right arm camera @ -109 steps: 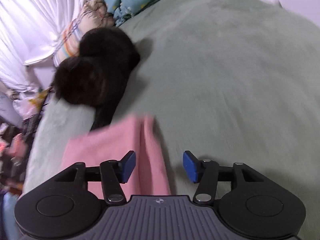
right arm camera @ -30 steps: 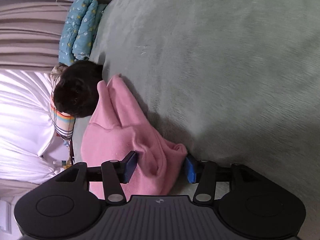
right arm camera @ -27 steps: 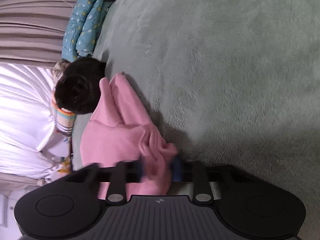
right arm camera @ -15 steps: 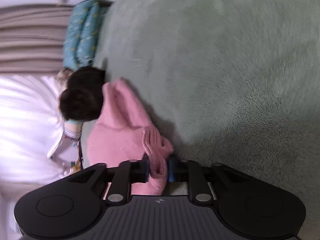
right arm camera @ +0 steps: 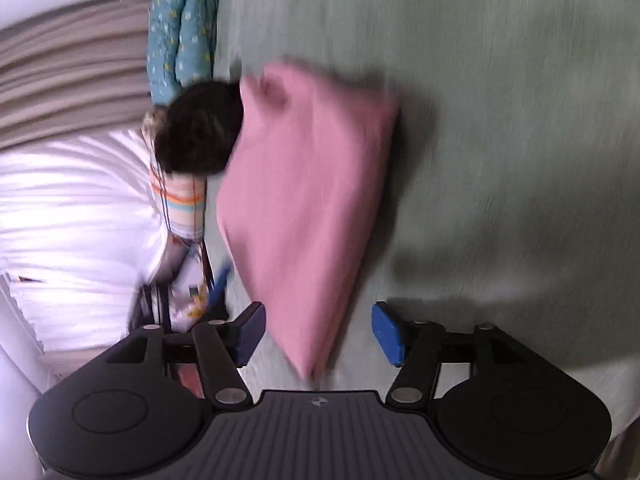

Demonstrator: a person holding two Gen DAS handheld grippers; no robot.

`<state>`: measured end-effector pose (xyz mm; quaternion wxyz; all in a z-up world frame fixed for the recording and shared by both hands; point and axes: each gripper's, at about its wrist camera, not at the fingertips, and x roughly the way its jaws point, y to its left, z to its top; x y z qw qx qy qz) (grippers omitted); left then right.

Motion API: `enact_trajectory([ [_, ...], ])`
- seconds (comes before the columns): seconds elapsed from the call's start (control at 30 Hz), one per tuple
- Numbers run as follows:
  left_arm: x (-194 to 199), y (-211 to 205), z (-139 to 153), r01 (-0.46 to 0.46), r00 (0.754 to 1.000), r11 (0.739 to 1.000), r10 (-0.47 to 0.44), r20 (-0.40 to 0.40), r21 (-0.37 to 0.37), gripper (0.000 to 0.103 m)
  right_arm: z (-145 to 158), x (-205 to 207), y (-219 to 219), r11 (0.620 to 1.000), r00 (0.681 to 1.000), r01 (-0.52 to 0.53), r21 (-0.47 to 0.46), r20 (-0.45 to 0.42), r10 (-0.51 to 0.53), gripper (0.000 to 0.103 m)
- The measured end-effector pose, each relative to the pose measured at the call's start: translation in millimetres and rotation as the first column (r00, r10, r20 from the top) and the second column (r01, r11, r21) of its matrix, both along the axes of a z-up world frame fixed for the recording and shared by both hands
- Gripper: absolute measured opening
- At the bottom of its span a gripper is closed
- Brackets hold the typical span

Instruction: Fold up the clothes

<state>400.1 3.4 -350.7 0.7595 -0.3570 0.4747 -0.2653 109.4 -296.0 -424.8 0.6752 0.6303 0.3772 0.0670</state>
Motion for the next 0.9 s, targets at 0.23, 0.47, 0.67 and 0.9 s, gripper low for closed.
enact_trajectory([
  [0.23,62,-5,-50,0.049,0.995,0.994,-0.057,-0.081,-0.094,0.063,4,37,49,0.999,1.0,-0.003,-0.044,0.003,0.003,0.064],
  [0.47,81,-18,-60,-0.015,0.997,0.996,0.009,-0.08,-0.082,0.011,14,47,58,0.988,1.0,-0.011,-0.155,0.023,0.015,0.011],
  [0.67,39,8,-41,-0.068,0.998,0.995,0.068,-0.005,-0.074,0.009,32,20,52,0.995,0.996,-0.083,-0.064,0.032,0.085,0.01],
  [0.9,64,5,-53,-0.048,0.998,0.997,0.046,0.034,0.053,0.012,11,9,59,0.985,0.99,-0.143,-0.095,-0.003,0.144,0.009],
])
